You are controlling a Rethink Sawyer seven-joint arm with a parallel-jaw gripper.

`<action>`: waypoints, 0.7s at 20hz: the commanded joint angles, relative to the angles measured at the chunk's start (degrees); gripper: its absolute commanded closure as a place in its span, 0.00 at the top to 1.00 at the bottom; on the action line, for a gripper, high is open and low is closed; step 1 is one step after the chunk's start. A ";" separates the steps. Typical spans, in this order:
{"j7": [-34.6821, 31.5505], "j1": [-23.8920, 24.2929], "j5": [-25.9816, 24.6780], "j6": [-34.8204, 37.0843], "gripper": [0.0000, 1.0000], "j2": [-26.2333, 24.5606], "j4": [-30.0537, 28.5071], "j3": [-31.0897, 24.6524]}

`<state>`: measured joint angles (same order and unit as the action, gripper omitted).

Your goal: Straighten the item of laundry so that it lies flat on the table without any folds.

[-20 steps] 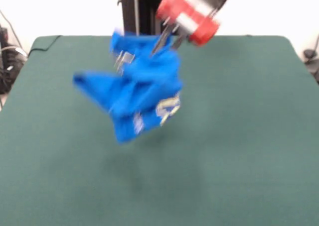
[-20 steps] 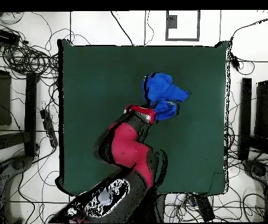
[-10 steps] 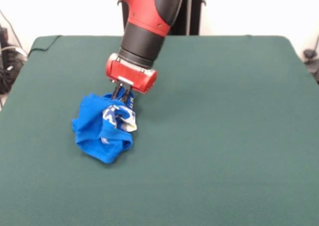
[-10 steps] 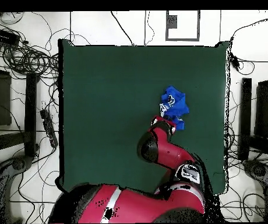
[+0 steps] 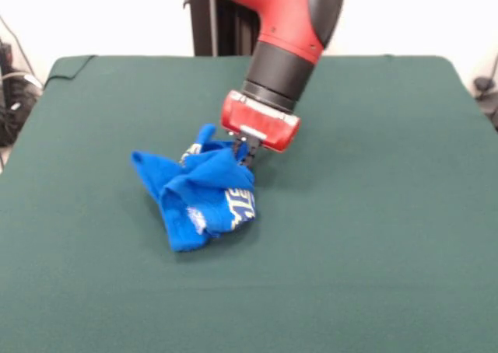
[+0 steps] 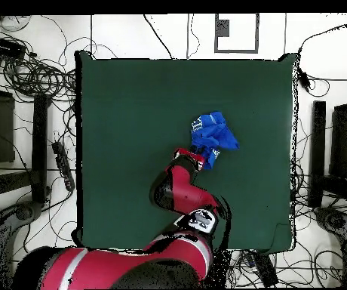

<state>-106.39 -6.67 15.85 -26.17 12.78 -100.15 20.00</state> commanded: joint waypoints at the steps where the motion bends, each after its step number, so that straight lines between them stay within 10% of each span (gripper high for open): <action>1: -12.62 -4.76 3.23 -2.42 0.00 -6.80 0.51 -8.40; 8: -8.88 -14.11 15.75 -4.60 0.00 -9.40 0.69 -0.74; 9: -9.17 -14.42 16.08 -4.77 1.00 -9.81 0.91 -0.31; 14: -8.31 -17.02 20.89 -3.62 1.00 -11.38 1.35 1.48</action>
<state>-106.40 -19.91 30.75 -29.66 6.70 -100.12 25.51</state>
